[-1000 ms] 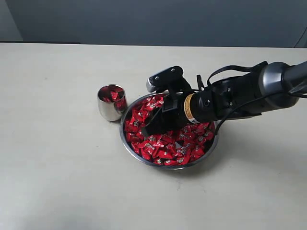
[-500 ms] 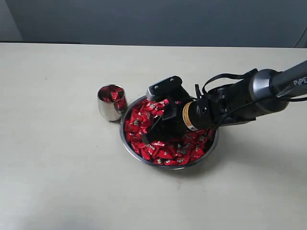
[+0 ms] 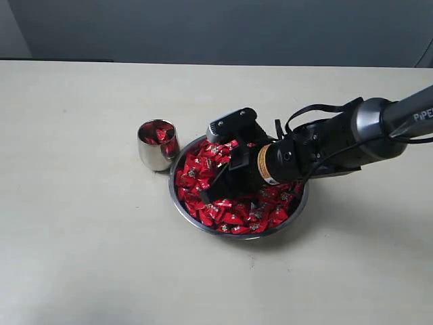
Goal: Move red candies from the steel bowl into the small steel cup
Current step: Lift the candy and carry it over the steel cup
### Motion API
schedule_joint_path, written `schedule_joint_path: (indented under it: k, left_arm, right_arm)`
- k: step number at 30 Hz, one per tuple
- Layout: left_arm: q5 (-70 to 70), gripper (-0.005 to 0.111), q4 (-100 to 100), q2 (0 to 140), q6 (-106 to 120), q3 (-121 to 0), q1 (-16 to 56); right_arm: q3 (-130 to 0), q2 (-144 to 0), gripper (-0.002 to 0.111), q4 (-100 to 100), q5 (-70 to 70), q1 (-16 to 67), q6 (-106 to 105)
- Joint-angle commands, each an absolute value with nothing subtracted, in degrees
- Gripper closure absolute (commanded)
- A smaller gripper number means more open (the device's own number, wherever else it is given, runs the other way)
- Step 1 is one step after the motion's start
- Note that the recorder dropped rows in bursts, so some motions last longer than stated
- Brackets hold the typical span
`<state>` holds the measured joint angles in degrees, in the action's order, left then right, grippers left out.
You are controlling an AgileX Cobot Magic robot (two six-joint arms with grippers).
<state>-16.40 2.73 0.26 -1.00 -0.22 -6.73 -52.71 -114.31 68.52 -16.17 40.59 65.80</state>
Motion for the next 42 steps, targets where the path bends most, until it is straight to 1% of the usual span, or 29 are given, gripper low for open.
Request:
schedule_joint_path:
  k: [1, 5, 11, 19, 21, 26, 33, 40, 42]
  left_arm:
    - [-16.29, 0.106, 2.57, 0.00, -1.09, 0.00, -6.77]
    - [-16.29, 0.106, 2.57, 0.00, -1.09, 0.00, -6.77]
    - [-16.29, 0.106, 2.57, 0.00, -1.09, 0.00, -6.77]
    - [-16.29, 0.106, 2.57, 0.00, -1.09, 0.00, -6.77]
    - [-16.29, 0.106, 2.57, 0.00, -1.09, 0.00, -6.77]
    - [-16.29, 0.106, 2.57, 0.00, -1.09, 0.00, -6.77]
    - [-16.29, 0.106, 2.57, 0.00, -1.09, 0.00, -6.77]
    - [-16.29, 0.106, 2.57, 0.00, -1.09, 0.00, -6.77]
    - [-16.29, 0.106, 2.57, 0.00, -1.09, 0.00, -6.77]
  right_arm:
    - [-52.92, -111.75, 0.109, 69.10, -14.26, 40.62, 66.02]
    - [-52.92, -108.49, 0.109, 69.10, -10.72, 40.62, 66.02]
    - [-52.92, -102.89, 0.109, 69.10, -10.59, 40.62, 66.02]
    - [-57.03, -102.16, 0.109, 68.35, -10.97, 40.62, 64.38]
    - [-58.90, -102.87, 0.109, 68.25, -12.51, 40.62, 64.38]
    - [-63.94, -106.32, 0.109, 69.01, -21.28, 40.62, 62.88]
    - [-71.05, -114.00, 0.109, 69.01, -20.48, 40.62, 62.88]
    - [-75.05, -119.33, 0.109, 69.40, -27.79, 40.62, 64.78]
    - [-76.12, -120.18, 0.109, 72.21, -28.26, 40.62, 67.65]
